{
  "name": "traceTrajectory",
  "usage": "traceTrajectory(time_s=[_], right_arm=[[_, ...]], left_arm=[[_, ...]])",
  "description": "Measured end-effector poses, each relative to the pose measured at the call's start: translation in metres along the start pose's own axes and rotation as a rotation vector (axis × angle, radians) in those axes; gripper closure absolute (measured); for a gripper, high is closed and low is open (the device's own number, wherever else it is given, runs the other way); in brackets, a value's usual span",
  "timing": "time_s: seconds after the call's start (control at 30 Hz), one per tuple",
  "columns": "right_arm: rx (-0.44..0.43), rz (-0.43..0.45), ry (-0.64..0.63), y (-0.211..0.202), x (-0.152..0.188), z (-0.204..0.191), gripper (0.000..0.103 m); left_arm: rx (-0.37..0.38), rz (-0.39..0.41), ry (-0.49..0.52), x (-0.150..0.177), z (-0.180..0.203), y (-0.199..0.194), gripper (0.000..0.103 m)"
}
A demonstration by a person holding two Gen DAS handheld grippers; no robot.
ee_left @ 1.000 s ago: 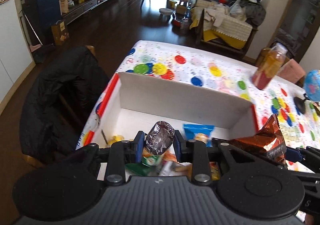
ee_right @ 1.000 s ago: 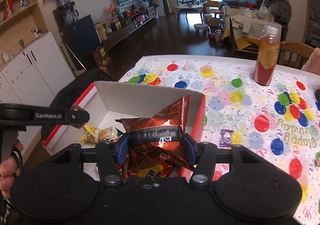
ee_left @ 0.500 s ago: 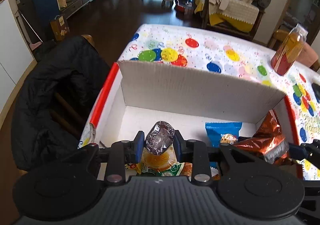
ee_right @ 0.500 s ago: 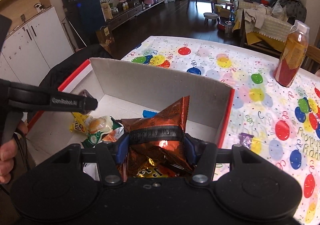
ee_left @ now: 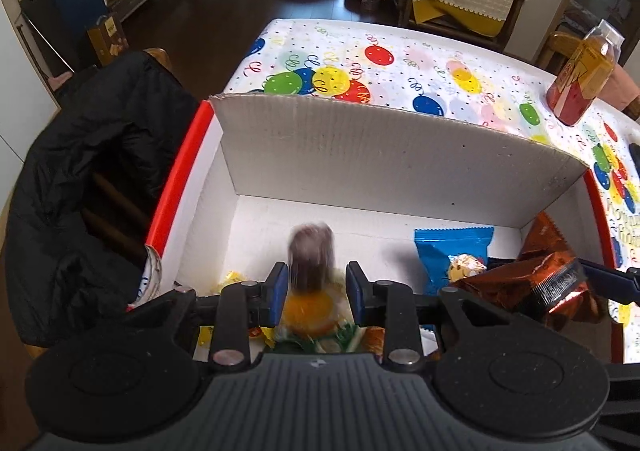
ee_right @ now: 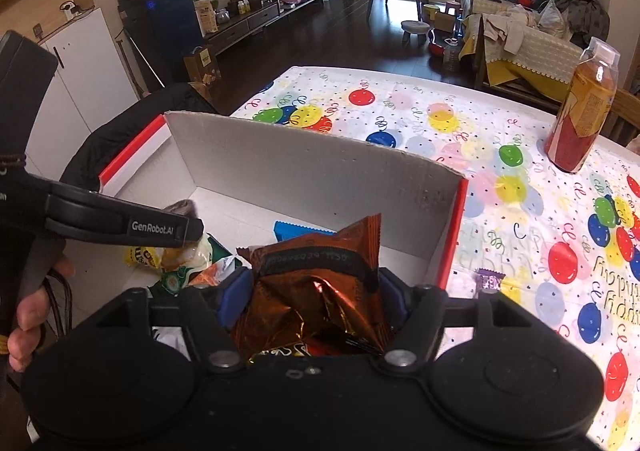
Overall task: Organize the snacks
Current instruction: 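Carry the chocolate ball and chip bag into the box and open both tools, then lift both tools out of the box toward the remaining snacks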
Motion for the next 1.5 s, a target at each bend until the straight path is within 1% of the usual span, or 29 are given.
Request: traceTrajectory(time_s=[0.03, 0.07, 0.1, 0.13, 0.3, 0.47, 0.63, 0.73, 0.77, 0.83, 0.97, 1.0, 1.03, 1.07, 1.1, 1.2, 1.27, 1.33, 1.5], right_arm=[[0.005, 0.002, -0.003, -0.001, 0.001, 0.0, 0.027], [0.005, 0.006, -0.007, -0.003, 0.001, 0.0, 0.026], [0.009, 0.008, -0.01, -0.004, 0.001, 0.0, 0.024], [0.014, 0.014, -0.013, -0.006, 0.002, 0.0, 0.022], [0.022, 0.043, -0.014, -0.021, 0.002, 0.001, 0.018], [0.019, 0.099, -0.011, -0.043, 0.002, 0.004, 0.011], [0.006, 0.132, 0.002, -0.065, 0.004, 0.006, 0.01], [-0.012, 0.142, 0.005, -0.078, 0.007, 0.006, 0.009], [-0.011, 0.148, 0.005, -0.082, 0.007, 0.007, 0.009], [-0.006, 0.166, 0.006, -0.092, 0.009, 0.008, 0.007], [-0.003, 0.191, 0.023, -0.109, 0.013, 0.012, 0.006], [0.001, 0.196, 0.026, -0.113, 0.014, 0.014, 0.005], [0.006, 0.203, 0.03, -0.118, 0.015, 0.016, 0.005], [0.01, 0.21, 0.033, -0.122, 0.016, 0.019, 0.003], [0.016, 0.217, 0.036, -0.127, 0.017, 0.022, 0.0], [0.031, 0.242, 0.058, -0.14, 0.021, 0.033, 0.0], [0.038, 0.26, 0.078, -0.148, 0.024, 0.041, 0.0], [0.048, 0.276, 0.095, -0.155, 0.028, 0.051, 0.0], [0.084, 0.295, 0.146, -0.168, 0.041, 0.081, 0.0]], left_arm=[[0.003, 0.001, -0.001, 0.001, 0.0, -0.001, 0.063], [0.006, 0.003, -0.004, 0.001, 0.0, -0.003, 0.059], [0.012, 0.007, -0.009, 0.001, 0.0, -0.005, 0.052], [0.019, 0.012, -0.017, 0.002, 0.0, -0.008, 0.048], [0.023, 0.049, -0.009, 0.004, 0.004, -0.024, 0.048], [0.036, 0.093, -0.022, 0.005, 0.006, -0.044, 0.046], [0.053, 0.137, -0.023, 0.009, 0.009, -0.067, 0.037], [0.067, 0.154, -0.027, 0.011, 0.013, -0.079, 0.035], [0.069, 0.159, -0.025, 0.012, 0.014, -0.083, 0.035], [0.073, 0.166, -0.02, 0.015, 0.018, -0.09, 0.031], [0.1, 0.183, -0.012, 0.021, 0.027, -0.105, 0.028], [0.108, 0.185, -0.009, 0.022, 0.03, -0.107, 0.025], [0.118, 0.19, -0.006, 0.024, 0.033, -0.11, 0.02], [0.125, 0.196, -0.005, 0.025, 0.036, -0.112, 0.018], [0.133, 0.2, -0.004, 0.027, 0.039, -0.114, 0.017], [0.16, 0.207, 0.009, 0.031, 0.051, -0.122, 0.017], [0.185, 0.21, 0.018, 0.033, 0.062, -0.125, 0.013], [0.204, 0.218, 0.018, 0.035, 0.073, -0.127, 0.001], [0.233, 0.222, 0.047, 0.039, 0.104, -0.126, 0.0]])
Point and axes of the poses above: each gripper's, at about its wrist camera, not at the fingertips, and y roughly the way its jaws point, z to its right, x to its underside, the point moved 4 cm from there along y, roughly the way its jaws point, and after that the axes turned 2 degrees about z, right-handed, at the moved point
